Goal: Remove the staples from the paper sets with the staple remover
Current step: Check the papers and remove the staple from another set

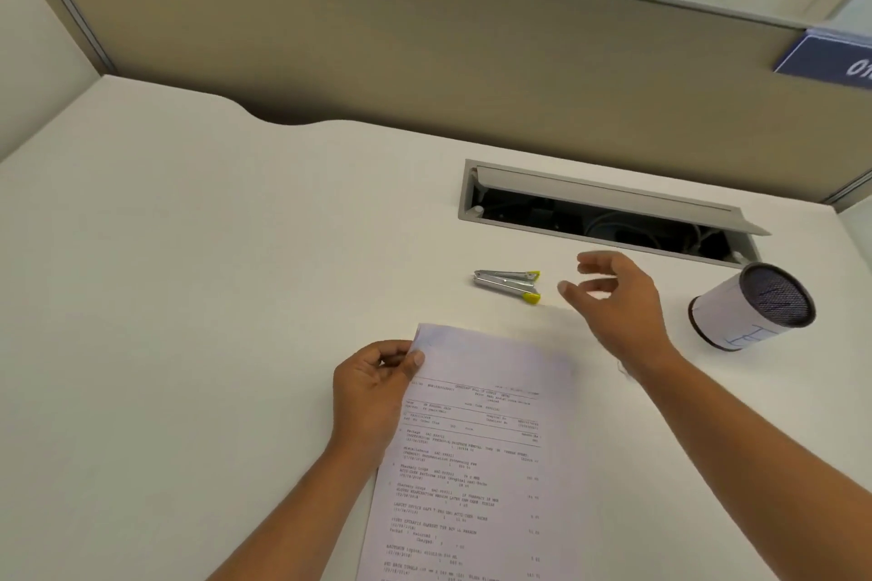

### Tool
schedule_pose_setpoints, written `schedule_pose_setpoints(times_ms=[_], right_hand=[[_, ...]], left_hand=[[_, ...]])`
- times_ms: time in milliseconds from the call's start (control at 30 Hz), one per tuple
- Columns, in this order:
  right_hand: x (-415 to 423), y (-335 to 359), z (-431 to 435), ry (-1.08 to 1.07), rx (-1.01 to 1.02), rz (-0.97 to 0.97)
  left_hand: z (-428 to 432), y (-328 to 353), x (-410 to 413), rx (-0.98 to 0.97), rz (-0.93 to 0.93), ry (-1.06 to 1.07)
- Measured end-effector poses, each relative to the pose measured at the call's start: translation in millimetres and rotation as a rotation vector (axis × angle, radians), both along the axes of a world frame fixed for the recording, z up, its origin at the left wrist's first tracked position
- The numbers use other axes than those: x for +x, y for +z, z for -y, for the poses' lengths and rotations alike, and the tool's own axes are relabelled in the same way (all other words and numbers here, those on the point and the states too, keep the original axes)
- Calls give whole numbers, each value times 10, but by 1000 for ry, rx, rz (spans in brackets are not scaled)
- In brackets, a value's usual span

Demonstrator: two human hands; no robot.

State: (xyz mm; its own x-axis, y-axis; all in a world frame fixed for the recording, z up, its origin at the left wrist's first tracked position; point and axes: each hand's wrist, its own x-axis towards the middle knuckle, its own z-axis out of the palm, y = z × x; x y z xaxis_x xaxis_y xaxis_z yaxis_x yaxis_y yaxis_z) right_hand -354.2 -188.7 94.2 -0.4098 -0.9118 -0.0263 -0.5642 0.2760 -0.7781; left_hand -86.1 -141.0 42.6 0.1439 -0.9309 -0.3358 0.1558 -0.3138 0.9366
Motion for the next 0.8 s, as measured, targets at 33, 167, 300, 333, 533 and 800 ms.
schedule_pose_setpoints(times_ms=[33, 167, 300, 333, 533, 800], right_hand=[[117, 130, -184, -38, 6, 111], [605, 633, -974, 22, 200, 514], [927, 1076, -1569, 57, 326, 834], [968, 1157, -1655, 80, 328, 880], [1132, 1527, -2020, 280, 218, 960], [1194, 1611, -2238, 357, 66, 896]], left_hand=[[-63, 51, 14, -38, 36, -38], [-426, 420, 43, -405, 312, -213], [-782, 871, 103, -950, 637, -183], [-844, 946, 122, -1049, 714, -171], [-1137, 1289, 237, -1399, 1034, -111], [-1359, 1496, 330, -1583, 1064, -17]])
